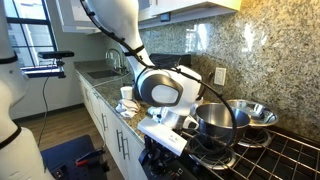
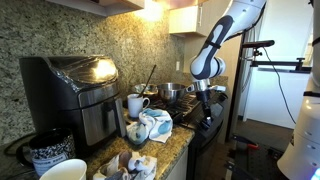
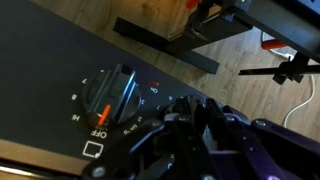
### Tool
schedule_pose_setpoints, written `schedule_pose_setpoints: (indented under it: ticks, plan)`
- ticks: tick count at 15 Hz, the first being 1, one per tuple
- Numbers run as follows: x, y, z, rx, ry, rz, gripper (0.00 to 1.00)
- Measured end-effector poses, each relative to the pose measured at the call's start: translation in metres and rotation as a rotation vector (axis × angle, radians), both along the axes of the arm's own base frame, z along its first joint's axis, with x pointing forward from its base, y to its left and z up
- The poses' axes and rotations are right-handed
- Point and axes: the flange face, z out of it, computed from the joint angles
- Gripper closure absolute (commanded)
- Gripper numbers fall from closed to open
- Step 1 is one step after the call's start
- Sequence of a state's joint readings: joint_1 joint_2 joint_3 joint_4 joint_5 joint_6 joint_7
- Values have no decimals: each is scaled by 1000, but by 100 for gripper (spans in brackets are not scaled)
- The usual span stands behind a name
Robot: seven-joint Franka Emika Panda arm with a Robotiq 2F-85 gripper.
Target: Twist the first knob on the stove
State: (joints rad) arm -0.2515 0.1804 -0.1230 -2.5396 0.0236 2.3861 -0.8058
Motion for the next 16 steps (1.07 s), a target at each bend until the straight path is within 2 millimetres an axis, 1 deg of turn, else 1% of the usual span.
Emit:
schedule_pose_setpoints:
  ticks: [6, 14, 15, 16]
  plan:
    - [-2, -4, 0, 15, -6, -49, 92]
    - [-3, -5, 0, 17, -6, -56, 92]
    - [-3, -5, 0, 17, -6, -56, 74]
    - [-3, -5, 0, 17, -6, -56, 50]
